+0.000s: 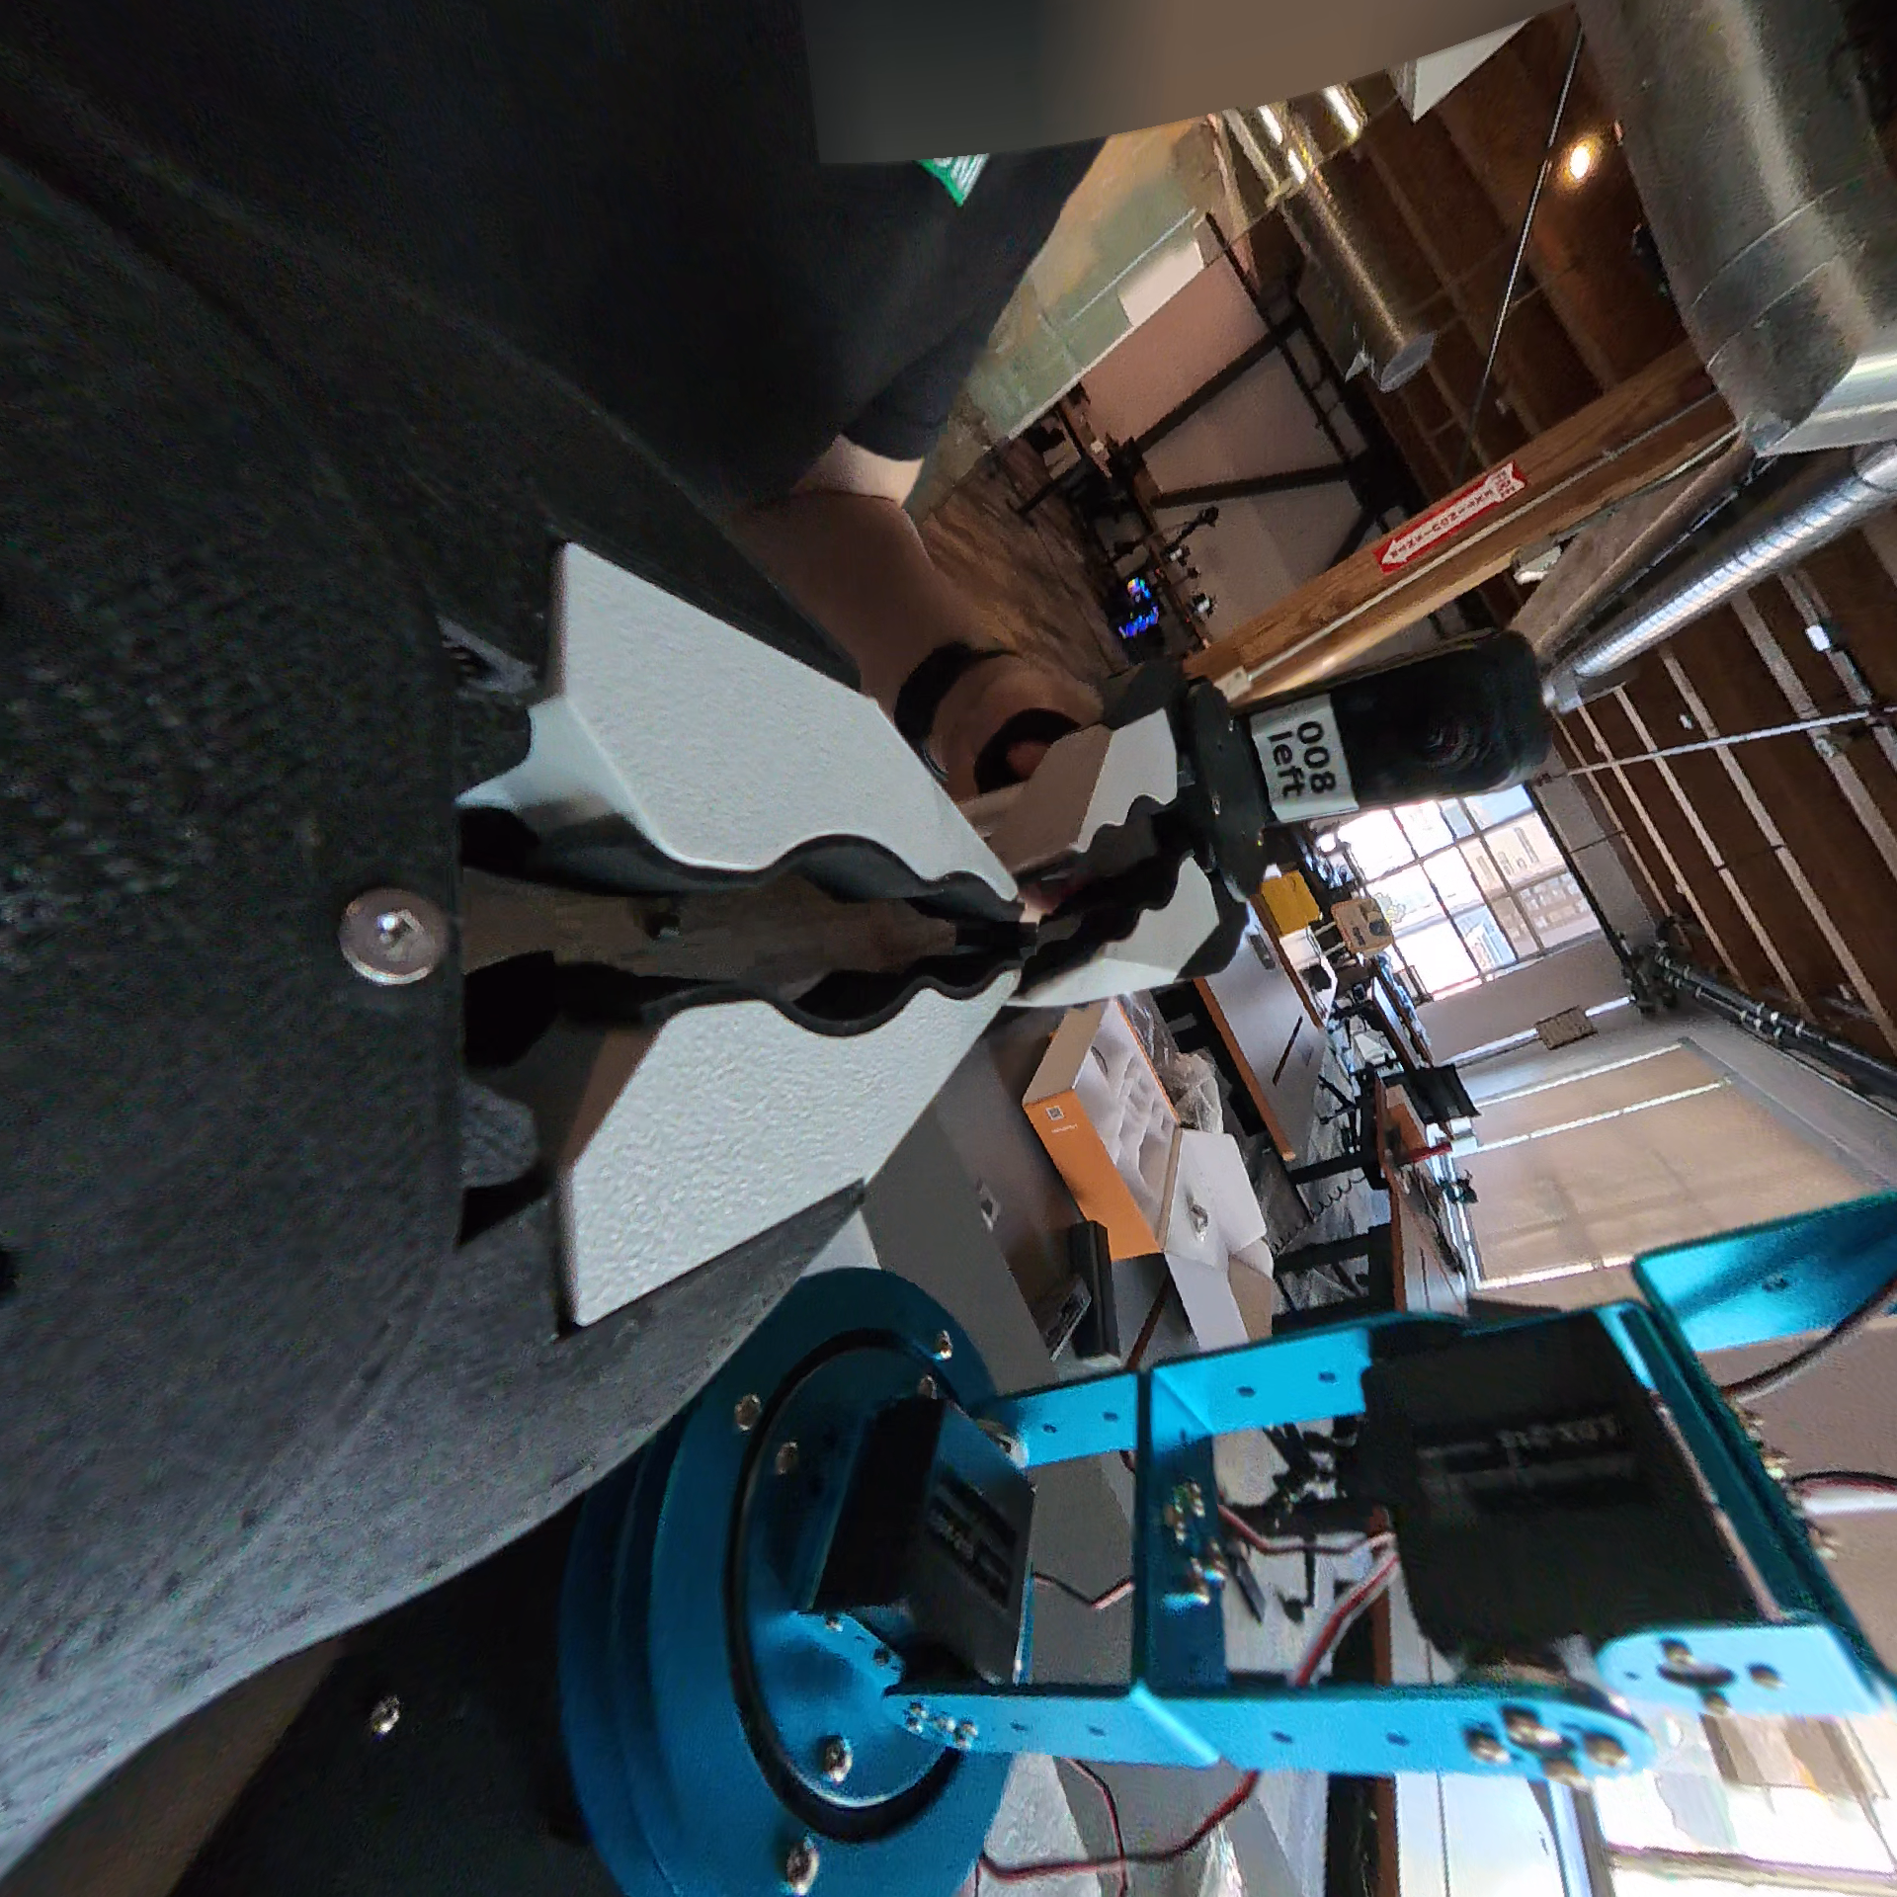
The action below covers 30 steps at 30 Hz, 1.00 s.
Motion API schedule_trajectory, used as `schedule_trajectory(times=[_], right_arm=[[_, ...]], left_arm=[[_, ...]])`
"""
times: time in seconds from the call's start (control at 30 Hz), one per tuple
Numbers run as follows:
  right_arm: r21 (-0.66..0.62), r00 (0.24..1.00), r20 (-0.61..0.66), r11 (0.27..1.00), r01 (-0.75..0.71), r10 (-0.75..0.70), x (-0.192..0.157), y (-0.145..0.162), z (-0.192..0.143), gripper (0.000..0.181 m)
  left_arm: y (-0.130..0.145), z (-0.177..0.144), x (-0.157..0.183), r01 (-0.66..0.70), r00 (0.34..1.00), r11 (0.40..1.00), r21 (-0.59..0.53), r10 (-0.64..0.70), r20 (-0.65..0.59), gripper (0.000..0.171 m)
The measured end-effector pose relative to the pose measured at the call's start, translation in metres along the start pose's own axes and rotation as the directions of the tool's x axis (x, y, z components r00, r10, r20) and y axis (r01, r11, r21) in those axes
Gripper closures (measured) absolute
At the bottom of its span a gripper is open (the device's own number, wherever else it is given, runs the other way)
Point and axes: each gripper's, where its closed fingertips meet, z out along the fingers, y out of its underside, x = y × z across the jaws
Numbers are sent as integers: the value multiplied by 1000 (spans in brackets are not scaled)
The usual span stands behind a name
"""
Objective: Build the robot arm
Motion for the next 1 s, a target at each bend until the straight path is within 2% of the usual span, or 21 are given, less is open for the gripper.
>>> schedule_trajectory(times=[0.07,0.2,0.3,0.43,0.53,0.67,0.8,0.9,1.0], right_arm=[[3,999,-34,1000,5,-5,3,-4,6,177],[93,993,-117,996,-7,18,6,-18,26,177],[106,972,-232,992,72,-46,10,-19,51,177],[122,885,-456,979,164,-91,21,-18,86,177],[141,820,-565,969,201,-87,24,-20,101,177],[101,728,-672,958,270,-134,26,-22,105,177],[157,705,-702,943,293,-102,23,-27,105,177],[230,703,-710,928,292,-45,24,-29,104,177],[257,660,-751,918,302,-7,31,-31,104,178]], left_arm=[[-3,-3,-3,-11,998,1000,-8,10,-67,154],[-7,-19,-14,-49,983,999,18,51,-179,155],[-5,-41,-26,-41,954,999,12,42,-297,156],[-10,-79,-52,-96,909,993,70,116,-400,159],[-17,-96,-64,-68,864,997,44,81,-497,158],[-32,-104,-71,-25,792,997,71,63,-607,158],[-30,-96,-74,-66,764,995,69,95,-639,157],[-31,-99,-68,-61,704,995,82,102,-703,156],[-21,-93,-75,-123,662,992,29,104,-743,152]])
